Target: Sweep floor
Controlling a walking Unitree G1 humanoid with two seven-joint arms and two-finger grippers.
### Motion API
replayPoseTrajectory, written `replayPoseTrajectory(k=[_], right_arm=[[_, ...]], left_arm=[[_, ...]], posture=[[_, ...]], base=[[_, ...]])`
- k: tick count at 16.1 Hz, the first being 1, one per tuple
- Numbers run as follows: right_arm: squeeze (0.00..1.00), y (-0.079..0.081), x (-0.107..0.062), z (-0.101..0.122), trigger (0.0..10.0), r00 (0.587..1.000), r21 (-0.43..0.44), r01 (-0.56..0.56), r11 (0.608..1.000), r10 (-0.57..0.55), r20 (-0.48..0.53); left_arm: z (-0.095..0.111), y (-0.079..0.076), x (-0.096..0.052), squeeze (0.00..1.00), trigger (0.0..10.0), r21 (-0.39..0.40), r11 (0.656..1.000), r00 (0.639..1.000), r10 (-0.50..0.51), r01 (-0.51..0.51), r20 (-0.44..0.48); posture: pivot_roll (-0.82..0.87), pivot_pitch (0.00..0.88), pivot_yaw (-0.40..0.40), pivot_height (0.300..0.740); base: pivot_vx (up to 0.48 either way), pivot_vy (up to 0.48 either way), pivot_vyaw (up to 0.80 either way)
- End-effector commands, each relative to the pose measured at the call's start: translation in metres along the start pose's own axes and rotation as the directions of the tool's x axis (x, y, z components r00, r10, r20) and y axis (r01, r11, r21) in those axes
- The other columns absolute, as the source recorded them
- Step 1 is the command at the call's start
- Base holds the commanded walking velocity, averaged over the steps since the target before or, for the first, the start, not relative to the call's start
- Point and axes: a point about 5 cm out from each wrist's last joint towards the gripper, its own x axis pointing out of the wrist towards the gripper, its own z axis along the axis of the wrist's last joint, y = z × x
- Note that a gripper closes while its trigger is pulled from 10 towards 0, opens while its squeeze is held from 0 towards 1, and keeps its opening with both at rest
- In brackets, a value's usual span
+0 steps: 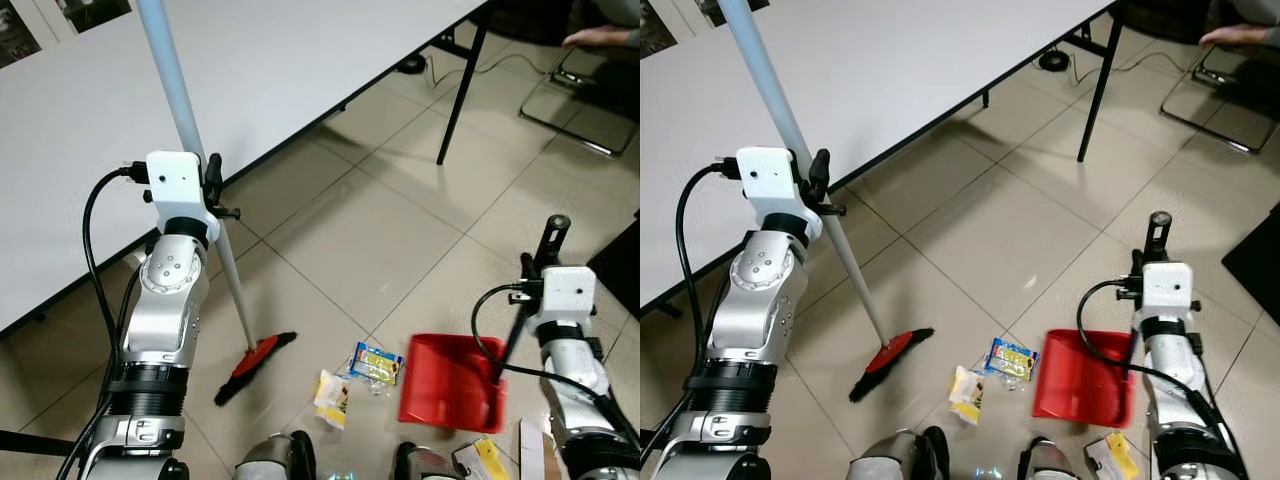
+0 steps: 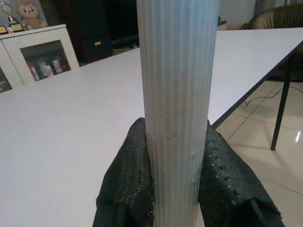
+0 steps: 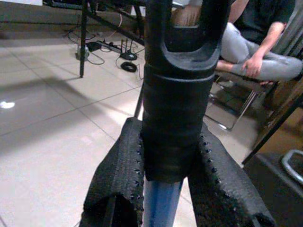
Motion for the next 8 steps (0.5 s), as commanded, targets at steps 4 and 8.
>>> replayPoseTrajectory(k=[4, 8], right_arm=[[0.00, 0.0110, -0.0004, -0.0025, 10.0, 1.000, -0.022, -0.029, 0.999, 0.029, -0.010], [0.00, 0.0030, 0.0005, 0.0010, 10.0, 1.000, -0.025, -0.015, 1.000, 0.016, 0.011]], left_arm=[[0.0139, 0.0067, 0.0022, 0.00, 10.0, 0.023, 1.000, 0.999, 0.005, -0.006, 0.044], [0.0143, 0.0046, 0.0020, 0.00, 10.0, 0.017, 1.000, 0.999, 0.000, -0.001, 0.044]], posture=[[-0.02, 0.177, 0.128, 0.740], [-0.03, 0.178, 0.128, 0.740]], base=[[0.000, 0.000, 0.00], [0.000, 0.000, 0.00]])
